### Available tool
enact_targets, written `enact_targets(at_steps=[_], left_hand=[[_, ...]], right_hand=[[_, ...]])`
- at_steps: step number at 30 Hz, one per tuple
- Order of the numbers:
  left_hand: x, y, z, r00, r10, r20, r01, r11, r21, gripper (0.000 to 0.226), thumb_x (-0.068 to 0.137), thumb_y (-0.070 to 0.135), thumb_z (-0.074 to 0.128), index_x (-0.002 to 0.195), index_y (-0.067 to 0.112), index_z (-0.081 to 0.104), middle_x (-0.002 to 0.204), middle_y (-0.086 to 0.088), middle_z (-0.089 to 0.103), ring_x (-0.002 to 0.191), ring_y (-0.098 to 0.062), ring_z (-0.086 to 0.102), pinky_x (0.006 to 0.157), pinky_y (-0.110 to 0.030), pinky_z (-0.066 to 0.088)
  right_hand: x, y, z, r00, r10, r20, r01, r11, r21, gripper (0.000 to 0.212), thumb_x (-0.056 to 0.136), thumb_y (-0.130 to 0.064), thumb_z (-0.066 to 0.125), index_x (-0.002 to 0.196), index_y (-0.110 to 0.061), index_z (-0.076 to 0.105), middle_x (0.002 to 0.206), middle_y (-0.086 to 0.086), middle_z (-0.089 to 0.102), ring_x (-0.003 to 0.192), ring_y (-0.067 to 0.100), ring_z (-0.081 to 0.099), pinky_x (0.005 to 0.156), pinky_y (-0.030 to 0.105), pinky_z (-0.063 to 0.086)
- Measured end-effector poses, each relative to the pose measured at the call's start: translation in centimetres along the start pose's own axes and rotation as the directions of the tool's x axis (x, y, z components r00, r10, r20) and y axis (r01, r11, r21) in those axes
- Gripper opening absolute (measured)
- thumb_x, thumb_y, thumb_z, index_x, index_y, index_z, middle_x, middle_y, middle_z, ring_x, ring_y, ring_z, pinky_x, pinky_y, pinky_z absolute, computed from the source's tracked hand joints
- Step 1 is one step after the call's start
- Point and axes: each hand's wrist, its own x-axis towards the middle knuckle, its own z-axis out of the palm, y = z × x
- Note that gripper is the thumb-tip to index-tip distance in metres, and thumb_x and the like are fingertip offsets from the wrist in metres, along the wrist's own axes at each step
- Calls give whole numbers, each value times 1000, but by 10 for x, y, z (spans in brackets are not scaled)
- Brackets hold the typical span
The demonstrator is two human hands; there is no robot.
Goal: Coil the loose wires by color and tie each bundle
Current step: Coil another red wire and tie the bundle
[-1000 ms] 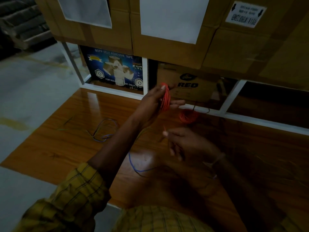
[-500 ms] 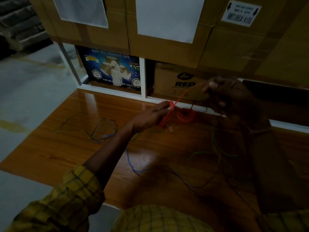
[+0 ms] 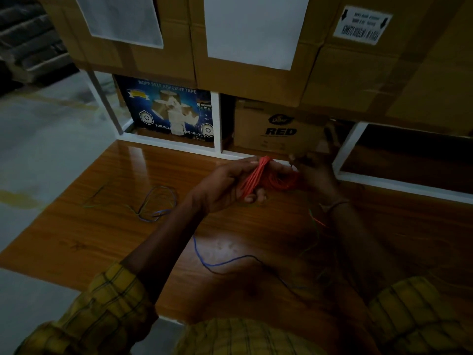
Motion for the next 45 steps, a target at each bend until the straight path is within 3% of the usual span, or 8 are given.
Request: enact_targets(at_steps=[6,10,18,22,29,36,41,45], left_hand=[[19,7,-6,984,176,-11,-176,979,-106,47,116,23,26,151,0,46,153,-16,55,91,-20,69,66,-22,56],[34,9,-11,940,199,-277,-215,976,-26,42,117,25,33,149,3,49,140,-6,69,100,-30,74,78,-27,63],[35,-16,-30,853,263,-450,29,837,546,46,115,34,38,159,19,36,141,6,54,103,-26,74,91,-41,62],[27,-18,-31,902,175,-395,146,738,659,42,115,38,35,153,21,43,145,-12,55,104,-26,73,94,-43,60],[9,-9,-26,974,-39,-221,127,908,400,41,116,30,34,147,13,53,123,-17,72,78,-27,68,71,-34,55],[5,5,-13,998,-43,38,38,992,121,48,116,25,28,147,-4,49,116,-18,69,66,-14,62,54,-21,49],[10,6,-10,990,139,16,-137,988,-69,51,115,24,29,150,-10,42,126,-25,61,67,-12,61,54,-19,49],[20,9,-13,965,228,-130,-246,959,-141,47,117,23,28,148,-5,47,152,-24,54,82,-19,63,65,-24,57]], right_hand=[[-53,21,38,924,180,337,-143,981,-132,35,105,-52,47,112,-26,69,74,-4,60,59,12,53,51,24,38],[-88,7,58,813,191,551,-140,981,-134,41,108,-43,45,104,-8,67,62,5,54,40,16,46,40,23,32],[-98,-52,10,576,-37,817,-26,998,63,23,106,-15,51,118,0,63,67,15,64,51,28,59,52,34,53],[-79,-71,-22,687,-188,702,86,980,178,29,104,-19,47,113,1,66,63,12,62,60,29,63,74,56,55],[-22,-73,-46,929,-130,347,-20,918,396,39,109,-34,43,89,-8,65,50,-3,33,39,10,27,47,28,38],[-4,-55,-15,988,-139,70,129,983,131,28,101,-31,63,97,-5,71,73,-8,66,48,0,48,47,20,36],[-11,-26,16,997,-43,71,37,996,80,12,95,-25,72,88,-32,78,103,0,78,102,22,73,91,48,58],[-46,-12,39,988,-5,153,1,1000,26,14,97,-38,66,96,-30,77,85,-13,75,76,3,67,70,26,49]])
